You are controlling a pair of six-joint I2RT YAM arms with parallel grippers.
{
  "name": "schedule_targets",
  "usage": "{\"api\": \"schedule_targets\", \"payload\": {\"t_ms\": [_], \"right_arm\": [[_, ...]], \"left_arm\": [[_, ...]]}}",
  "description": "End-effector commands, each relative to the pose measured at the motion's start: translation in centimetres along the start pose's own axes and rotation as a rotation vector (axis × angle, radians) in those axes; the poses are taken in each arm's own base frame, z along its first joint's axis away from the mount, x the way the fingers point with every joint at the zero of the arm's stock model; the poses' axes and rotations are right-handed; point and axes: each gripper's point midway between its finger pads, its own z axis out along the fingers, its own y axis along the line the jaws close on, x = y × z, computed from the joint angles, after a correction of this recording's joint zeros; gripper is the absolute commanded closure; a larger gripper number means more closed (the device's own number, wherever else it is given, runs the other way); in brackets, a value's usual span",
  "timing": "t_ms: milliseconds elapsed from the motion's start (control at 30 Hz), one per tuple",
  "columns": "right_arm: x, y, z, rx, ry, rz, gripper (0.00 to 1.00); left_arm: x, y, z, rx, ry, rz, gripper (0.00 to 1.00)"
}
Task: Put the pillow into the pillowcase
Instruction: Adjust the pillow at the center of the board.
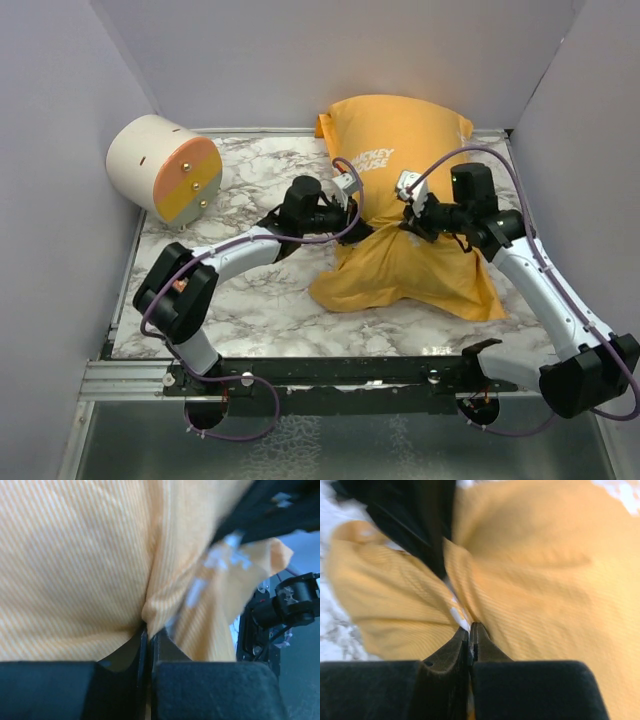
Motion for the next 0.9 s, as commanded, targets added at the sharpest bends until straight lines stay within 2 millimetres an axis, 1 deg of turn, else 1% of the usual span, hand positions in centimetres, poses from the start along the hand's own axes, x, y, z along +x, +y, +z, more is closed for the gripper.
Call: {"api": "schedule_targets", "payload": {"t_ms": [0,33,67,133,200,233,267,333,367,400,433,467,533,567,633,667,733,800,867], "right_arm": [[3.0,-9.8,-4.7,0.443,0.017,0.009,0.99],[3.9,-9.9,-5.1,0.446,0.028,0.016,0.99],[4.3,-9.6,-5.4,0.434,0.027,0.007,0.99],[3.9,-7.2,-5.0,0.322,-0.012,-0.041,0.99],[3.5,-4.3,-4.3,0.178,-0.057,-0.061,0.99],[3.4,-3.4,-4.0,0.132,-0.072,-0.067,0.99],[3.5,-3.2,-3.9,0.123,-0.073,-0.060,0.99],[3.4,-3.6,-3.9,0.143,-0.078,-0.047,0.99],[2.8,-3.4,-4.0,0.132,-0.099,-0.049,0.99],[1.8,-3.2,-4.2,0.115,-0.133,-0.046,0.99],[0.7,-3.0,-4.3,0.092,-0.166,-0.038,0.99],[-0.9,-3.3,-4.9,0.086,-0.202,-0.043,0.99],[-3.2,-4.2,-5.6,0.094,-0.250,-0.019,0.99],[-4.1,-4.6,-6.0,0.100,-0.266,-0.019,0.99],[-5.2,-4.7,-6.3,0.083,-0.289,-0.023,0.99],[-5.5,-4.4,-6.3,0.060,-0.299,-0.031,0.99],[-5.3,-3.6,-6.1,0.021,-0.310,-0.043,0.99],[-4.4,-3.0,-5.8,0.010,-0.297,-0.042,0.99],[-3.3,-2.0,-5.5,-0.015,-0.279,-0.053,0.99]], "left_arm": [[1.0,-2.3,-2.2,0.012,0.044,-0.083,0.97],[0.0,-2.7,-2.7,0.005,0.019,-0.073,0.97],[-1.2,-2.9,-3.3,-0.012,-0.011,-0.064,0.98],[-3.8,-3.3,-4.4,-0.058,-0.082,-0.036,0.99],[-6.6,-4.5,-5.3,-0.056,-0.150,-0.003,0.99],[-7.9,-5.3,-5.6,-0.042,-0.179,0.006,0.99],[-9.0,-6.1,-6.0,-0.024,-0.209,0.012,0.99],[-10.5,-7.8,-6.5,0.028,-0.246,0.019,0.99],[-11.0,-8.5,-6.8,0.051,-0.263,0.017,0.99],[-11.4,-9.3,-7.0,0.076,-0.274,0.019,0.99],[-11.7,-10.1,-7.1,0.100,-0.283,0.024,0.97],[-11.8,-10.7,-7.2,0.119,-0.286,0.029,0.94],[-11.4,-11.5,-6.8,0.128,-0.275,0.036,0.85],[-11.0,-11.5,-6.6,0.121,-0.259,0.041,0.80],[-9.9,-10.3,-6.2,0.064,-0.223,0.043,0.73],[-9.3,-9.5,-6.1,0.027,-0.207,0.043,0.70],[-8.4,-7.4,-6.3,-0.077,-0.182,0.079,0.65],[-7.8,-5.9,-6.8,-0.161,-0.166,0.105,0.64],[-7.7,-5.2,-7.2,-0.205,-0.167,0.132,0.65]]}}
